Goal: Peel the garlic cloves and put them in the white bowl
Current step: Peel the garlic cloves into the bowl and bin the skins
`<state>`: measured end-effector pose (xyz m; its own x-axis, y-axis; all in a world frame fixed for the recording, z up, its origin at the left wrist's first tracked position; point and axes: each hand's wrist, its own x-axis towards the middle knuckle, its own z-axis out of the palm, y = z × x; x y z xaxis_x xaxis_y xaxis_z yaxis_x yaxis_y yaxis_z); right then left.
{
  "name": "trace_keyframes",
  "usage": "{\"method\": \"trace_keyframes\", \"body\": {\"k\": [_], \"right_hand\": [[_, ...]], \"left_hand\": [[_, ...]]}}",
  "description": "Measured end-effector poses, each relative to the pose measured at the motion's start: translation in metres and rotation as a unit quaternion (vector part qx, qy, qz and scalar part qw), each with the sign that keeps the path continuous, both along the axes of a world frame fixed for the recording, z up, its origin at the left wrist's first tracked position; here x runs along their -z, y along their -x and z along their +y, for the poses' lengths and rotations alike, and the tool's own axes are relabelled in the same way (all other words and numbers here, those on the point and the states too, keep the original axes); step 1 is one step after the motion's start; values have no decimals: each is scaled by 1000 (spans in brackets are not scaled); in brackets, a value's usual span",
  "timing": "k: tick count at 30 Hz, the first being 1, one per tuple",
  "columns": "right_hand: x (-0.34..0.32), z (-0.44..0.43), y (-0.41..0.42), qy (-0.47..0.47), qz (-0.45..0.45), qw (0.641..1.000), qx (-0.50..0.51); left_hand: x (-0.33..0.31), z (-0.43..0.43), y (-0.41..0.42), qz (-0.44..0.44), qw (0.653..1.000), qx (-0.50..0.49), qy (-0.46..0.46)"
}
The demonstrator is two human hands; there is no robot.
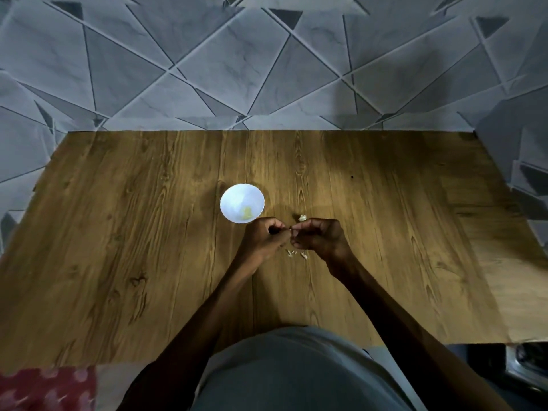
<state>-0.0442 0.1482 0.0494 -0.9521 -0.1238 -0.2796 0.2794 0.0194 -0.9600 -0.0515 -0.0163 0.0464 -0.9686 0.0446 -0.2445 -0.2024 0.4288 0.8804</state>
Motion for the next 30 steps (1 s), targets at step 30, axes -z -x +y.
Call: {"method": "trace_keyframes", "body": {"k": [30], "right_hand": [[3,4,13,93,-51,994,-1]], "left_hand": [[-9,-5,6,-23,993,2,-114]]}}
